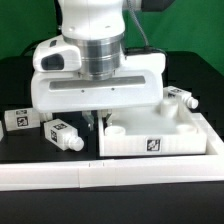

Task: Assemble one leg

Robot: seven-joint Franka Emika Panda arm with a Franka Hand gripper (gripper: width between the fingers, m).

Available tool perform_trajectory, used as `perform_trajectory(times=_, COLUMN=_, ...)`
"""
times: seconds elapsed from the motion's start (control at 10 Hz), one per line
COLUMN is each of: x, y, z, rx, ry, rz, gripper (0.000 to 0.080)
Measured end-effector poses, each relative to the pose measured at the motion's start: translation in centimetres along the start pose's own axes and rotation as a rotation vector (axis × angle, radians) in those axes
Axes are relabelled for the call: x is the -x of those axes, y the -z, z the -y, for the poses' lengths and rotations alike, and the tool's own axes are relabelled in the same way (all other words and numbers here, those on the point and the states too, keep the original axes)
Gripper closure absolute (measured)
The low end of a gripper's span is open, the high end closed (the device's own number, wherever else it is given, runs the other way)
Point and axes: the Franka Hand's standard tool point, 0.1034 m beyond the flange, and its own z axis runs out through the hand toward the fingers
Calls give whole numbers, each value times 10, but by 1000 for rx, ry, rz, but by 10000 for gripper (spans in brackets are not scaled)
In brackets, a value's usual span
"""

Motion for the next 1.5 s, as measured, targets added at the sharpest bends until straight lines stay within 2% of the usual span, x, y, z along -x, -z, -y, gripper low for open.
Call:
perform_trajectory(times=0.2, x=-13, y=-1, z=-1, rx=4, ry=-20, rz=-12, gripper=745)
perform_trajectory(times=0.3, x=-13, y=-5, z=8, rx=4, ry=-42, rz=-8, gripper=745)
perform_trajectory(times=0.5, x=-17, y=-9, z=11, rx=43, ry=-112, rz=-11, gripper=744)
perform_trajectory(times=0.6, x=-20, y=-8, z=11, rx=81, ry=-137, rz=-18, gripper=737)
perform_trajectory(times=0.7, x=-24, y=-1, z=11, rx=104, ry=-112, rz=-20, gripper=737)
perform_trajectory(times=0.9, x=-28, y=12, z=13, rx=134, ry=-91, rz=13, gripper=735)
perform_trajectory(times=1.1, x=-30, y=11, z=12, rx=144, ry=-97, rz=60, gripper=735)
perform_trajectory(times=1.3, x=-29, y=3, z=10, rx=142, ry=-91, rz=28, gripper=735)
perform_trajectory(times=1.4, x=-29, y=4, z=11, rx=141, ry=-92, rz=27, gripper=656)
perform_trajectory(times=1.5, x=-29, y=4, z=11, rx=141, ry=-92, rz=27, gripper=522)
